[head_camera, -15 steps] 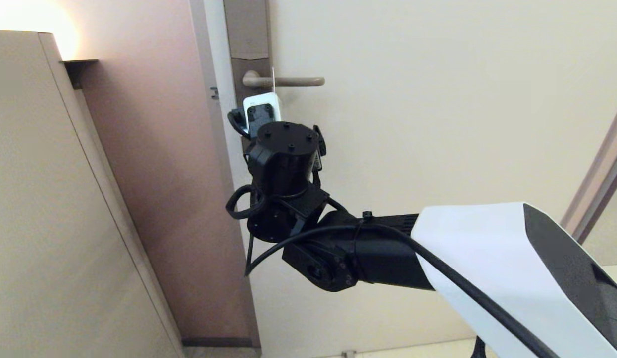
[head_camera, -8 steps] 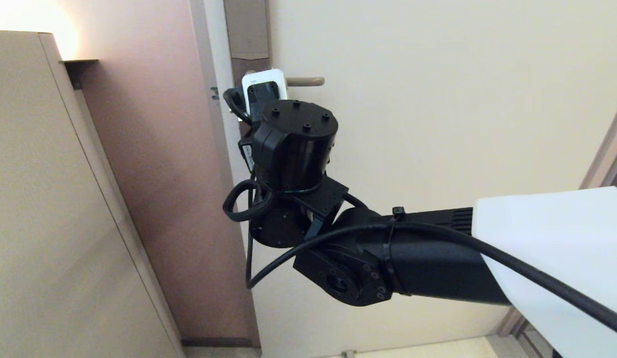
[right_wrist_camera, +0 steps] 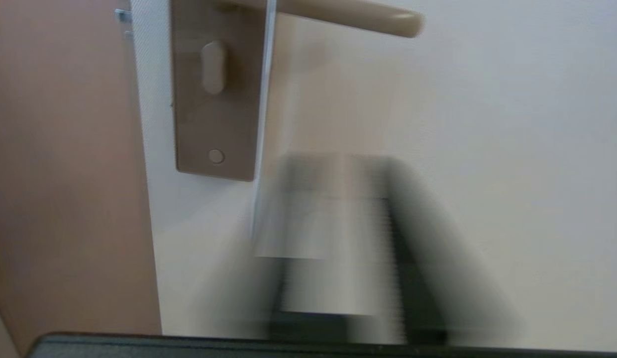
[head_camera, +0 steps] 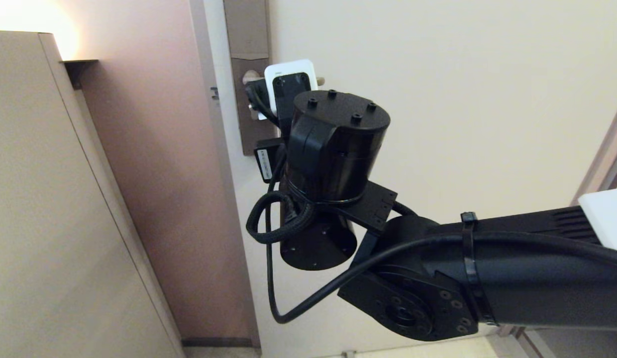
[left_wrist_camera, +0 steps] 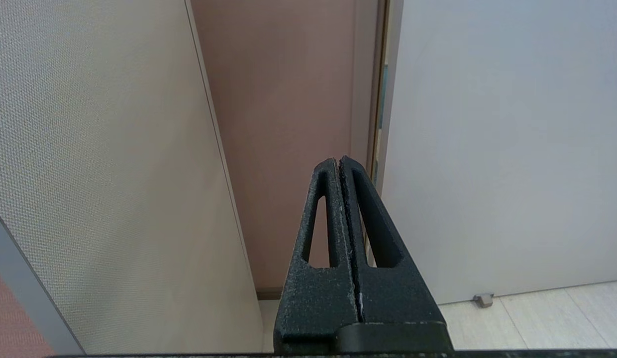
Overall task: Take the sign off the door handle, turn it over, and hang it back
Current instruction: Hang the sign back with the other side facing out
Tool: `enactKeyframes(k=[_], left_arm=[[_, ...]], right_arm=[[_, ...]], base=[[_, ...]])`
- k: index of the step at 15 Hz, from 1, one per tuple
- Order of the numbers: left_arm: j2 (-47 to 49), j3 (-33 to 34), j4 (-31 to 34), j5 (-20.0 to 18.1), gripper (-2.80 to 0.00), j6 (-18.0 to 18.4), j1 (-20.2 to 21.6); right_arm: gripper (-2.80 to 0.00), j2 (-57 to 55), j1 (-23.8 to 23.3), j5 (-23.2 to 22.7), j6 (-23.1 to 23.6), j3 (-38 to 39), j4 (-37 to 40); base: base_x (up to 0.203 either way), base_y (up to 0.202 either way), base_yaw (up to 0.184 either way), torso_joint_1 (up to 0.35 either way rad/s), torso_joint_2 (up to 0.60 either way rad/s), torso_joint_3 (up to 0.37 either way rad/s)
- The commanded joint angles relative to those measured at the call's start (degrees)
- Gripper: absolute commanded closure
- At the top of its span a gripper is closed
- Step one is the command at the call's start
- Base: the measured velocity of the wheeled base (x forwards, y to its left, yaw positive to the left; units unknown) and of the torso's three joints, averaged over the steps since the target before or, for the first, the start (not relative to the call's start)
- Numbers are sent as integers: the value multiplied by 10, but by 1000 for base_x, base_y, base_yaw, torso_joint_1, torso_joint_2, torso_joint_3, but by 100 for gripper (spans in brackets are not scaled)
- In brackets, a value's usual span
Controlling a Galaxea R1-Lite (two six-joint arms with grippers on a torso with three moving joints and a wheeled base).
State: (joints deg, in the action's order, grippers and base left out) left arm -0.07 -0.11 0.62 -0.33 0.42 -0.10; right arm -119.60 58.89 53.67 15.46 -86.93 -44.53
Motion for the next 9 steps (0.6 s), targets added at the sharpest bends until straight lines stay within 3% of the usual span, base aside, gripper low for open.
enactKeyframes(k=[1,9], left_arm=[[1,0,0,0,0,0,0],[1,0,0,0,0,0,0]], right_arm=[[0,28,1,3,0,20,-3],[0,-20,-1,-11,-52,29,-4]], base=[[0,0,0,0,0,0],[0,0,0,0,0,0]])
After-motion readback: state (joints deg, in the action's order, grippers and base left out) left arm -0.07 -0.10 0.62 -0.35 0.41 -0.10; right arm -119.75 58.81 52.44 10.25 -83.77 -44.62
